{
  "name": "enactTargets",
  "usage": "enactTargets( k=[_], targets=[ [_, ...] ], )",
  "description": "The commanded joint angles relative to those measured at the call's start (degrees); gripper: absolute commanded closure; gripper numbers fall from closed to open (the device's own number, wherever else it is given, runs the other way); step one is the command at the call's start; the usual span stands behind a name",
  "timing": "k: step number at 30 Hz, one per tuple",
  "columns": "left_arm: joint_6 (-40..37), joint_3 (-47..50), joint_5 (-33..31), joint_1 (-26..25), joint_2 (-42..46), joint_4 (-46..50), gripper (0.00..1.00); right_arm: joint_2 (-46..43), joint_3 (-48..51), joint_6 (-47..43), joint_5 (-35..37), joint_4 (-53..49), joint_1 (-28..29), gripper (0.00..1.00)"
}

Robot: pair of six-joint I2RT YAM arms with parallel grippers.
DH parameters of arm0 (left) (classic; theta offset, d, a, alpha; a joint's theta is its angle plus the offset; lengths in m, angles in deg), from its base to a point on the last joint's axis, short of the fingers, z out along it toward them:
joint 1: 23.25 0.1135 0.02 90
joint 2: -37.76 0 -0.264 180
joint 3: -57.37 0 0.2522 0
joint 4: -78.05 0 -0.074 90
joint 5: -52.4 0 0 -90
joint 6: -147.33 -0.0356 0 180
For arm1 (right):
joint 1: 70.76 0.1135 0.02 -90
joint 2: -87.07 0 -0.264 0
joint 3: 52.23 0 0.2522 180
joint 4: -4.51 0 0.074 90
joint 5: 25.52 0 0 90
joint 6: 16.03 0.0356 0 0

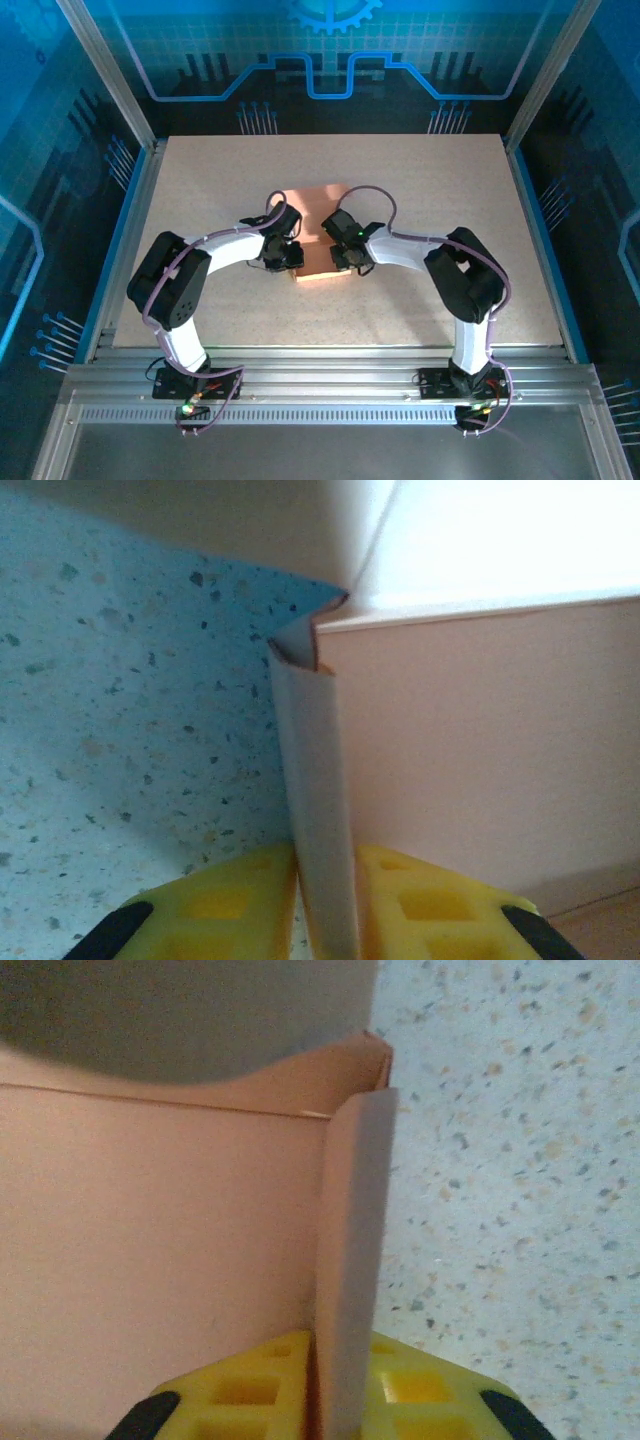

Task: Fold the paper box

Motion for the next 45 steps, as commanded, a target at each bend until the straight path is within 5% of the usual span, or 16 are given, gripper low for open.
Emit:
enactTargets(
  k=[1, 5, 12, 15, 20, 29, 45],
  targets=[
    [0.19, -1.13, 1.94, -0.49, -0.91, -0.17, 0.78, 3.01, -2.97, -2.66, 4.22, -11.1, 3.3, 0.89],
    [-0.03, -1.13, 1.95, -0.4, -0.55, -0.13, 0.77, 6.26, -6.96, -1.92, 8.91, -16.81, 4.66, 1.0],
    [-0.56, -1.39, 1.48, -0.55, -0.29, 0.48, 0.77, 9.85, -10.91, 0.7, 12.74, -23.05, 5.1, 1.0],
    [-0.74, -1.81, 1.23, -0.5, -0.62, 0.99, 0.77, 6.79, -9.51, 0.33, 7.98, -19.5, 4.63, 0.8],
    [-1.0, -2.26, 0.51, -0.55, -1.04, 2.02, 0.77, 2.62, -10.16, -0.39, 6.08, -18.58, 4.44, 0.64],
    [-1.17, -2.63, 0.43, -0.58, -1.55, 2.4, 0.77, -3.16, -6.12, -0.13, -0.7, -13.3, 1.84, 0.6],
    [-1.23, -2.78, 0.95, -0.9, -1.87, 2.09, 0.77, -0.35, -3.66, 0.89, -1.7, -13.16, 0.91, 0.98]
  ],
)
